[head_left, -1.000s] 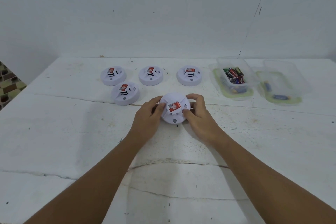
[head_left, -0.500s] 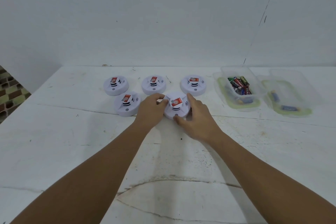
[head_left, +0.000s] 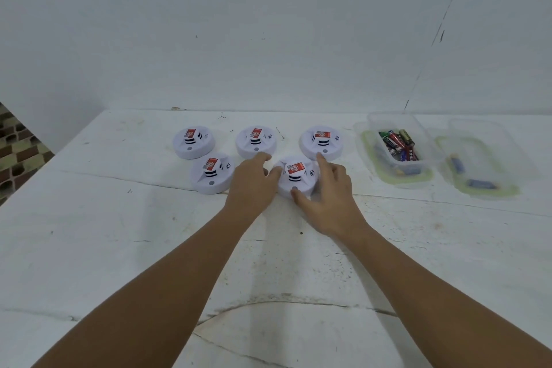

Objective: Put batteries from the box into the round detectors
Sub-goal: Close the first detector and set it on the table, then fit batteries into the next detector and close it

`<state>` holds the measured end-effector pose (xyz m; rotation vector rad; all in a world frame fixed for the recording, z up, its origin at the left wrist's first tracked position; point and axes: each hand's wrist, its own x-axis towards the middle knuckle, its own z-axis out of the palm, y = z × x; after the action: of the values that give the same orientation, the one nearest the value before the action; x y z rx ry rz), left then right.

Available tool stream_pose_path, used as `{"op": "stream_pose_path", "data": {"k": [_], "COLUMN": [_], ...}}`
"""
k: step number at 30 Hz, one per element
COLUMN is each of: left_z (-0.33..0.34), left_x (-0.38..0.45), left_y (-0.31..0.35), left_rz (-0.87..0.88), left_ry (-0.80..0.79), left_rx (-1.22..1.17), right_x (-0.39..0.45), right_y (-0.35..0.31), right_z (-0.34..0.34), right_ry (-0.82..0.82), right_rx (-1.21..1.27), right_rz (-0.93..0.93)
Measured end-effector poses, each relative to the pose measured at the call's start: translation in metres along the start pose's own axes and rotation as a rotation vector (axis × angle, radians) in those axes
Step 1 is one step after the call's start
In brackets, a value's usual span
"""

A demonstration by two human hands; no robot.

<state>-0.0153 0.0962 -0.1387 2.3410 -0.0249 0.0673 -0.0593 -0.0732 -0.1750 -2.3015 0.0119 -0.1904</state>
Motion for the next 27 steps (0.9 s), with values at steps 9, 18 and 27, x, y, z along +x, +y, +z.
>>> {"op": "stream_pose_path", "data": {"k": [9, 18, 27], "left_z": [-0.052, -0.066, -0.082], "left_x": [0.009, 0.013, 0.008], "left_y": [-0.038, -0.064, -0.057], "left_rz": [0.221, -0.027, -0.151], "left_ry": [0.344, -0.030, -0.075], "left_rx": [0.456, 0.507, 0.368], "right_x": [-0.007, -0.010, -0.014], "right_y": [-0.023, -0.049, -0.066], "right_z": [0.010, 0.020, 0.015], "right_ry": [0.236, 0.089, -0.052], "right_rx": [0.017, 0.014, 0.036], "right_rz": [-0.254, -0.309, -0.248]}}
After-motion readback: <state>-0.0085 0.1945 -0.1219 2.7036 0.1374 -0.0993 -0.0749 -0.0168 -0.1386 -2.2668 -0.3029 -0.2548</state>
